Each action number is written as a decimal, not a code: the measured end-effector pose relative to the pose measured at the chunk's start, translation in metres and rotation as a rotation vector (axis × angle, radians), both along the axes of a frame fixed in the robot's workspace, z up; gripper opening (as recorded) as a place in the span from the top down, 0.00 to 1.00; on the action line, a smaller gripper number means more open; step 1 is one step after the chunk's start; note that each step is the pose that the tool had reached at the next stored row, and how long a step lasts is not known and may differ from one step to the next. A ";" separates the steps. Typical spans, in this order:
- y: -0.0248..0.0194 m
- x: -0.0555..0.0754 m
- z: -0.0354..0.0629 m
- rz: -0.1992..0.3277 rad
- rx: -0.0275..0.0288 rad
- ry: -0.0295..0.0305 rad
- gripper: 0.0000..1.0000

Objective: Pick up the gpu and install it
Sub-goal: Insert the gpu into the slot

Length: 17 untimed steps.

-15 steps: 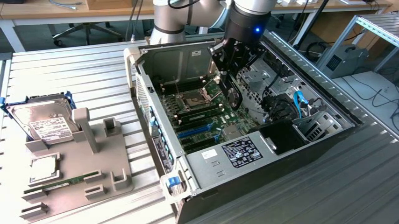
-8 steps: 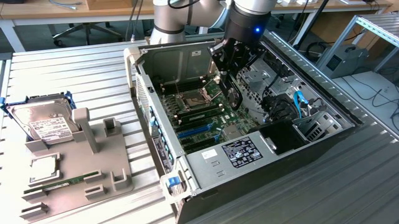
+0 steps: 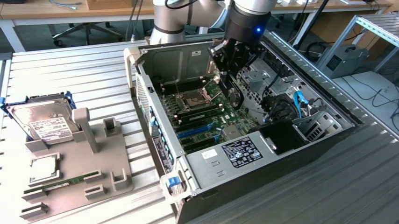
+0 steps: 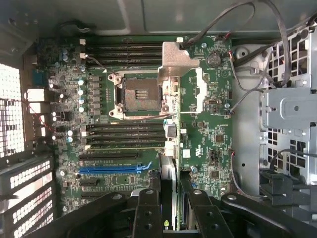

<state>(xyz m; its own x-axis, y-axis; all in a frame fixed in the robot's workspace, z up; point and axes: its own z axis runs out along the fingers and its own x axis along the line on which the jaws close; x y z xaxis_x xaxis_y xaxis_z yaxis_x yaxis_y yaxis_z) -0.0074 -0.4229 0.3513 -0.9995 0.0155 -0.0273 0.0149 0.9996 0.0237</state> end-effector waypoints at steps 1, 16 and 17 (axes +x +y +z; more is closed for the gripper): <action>0.0000 0.000 0.0000 0.008 0.0000 0.0000 0.74; 0.0000 0.000 -0.0005 0.150 0.0000 0.0000 0.74; 0.0000 0.000 -0.0005 0.156 0.0000 0.0000 0.74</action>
<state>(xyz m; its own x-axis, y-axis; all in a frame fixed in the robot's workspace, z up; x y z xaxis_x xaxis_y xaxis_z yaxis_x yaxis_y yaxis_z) -0.0073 -0.4229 0.3507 -0.9897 -0.1404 -0.0273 -0.1410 0.9897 0.0237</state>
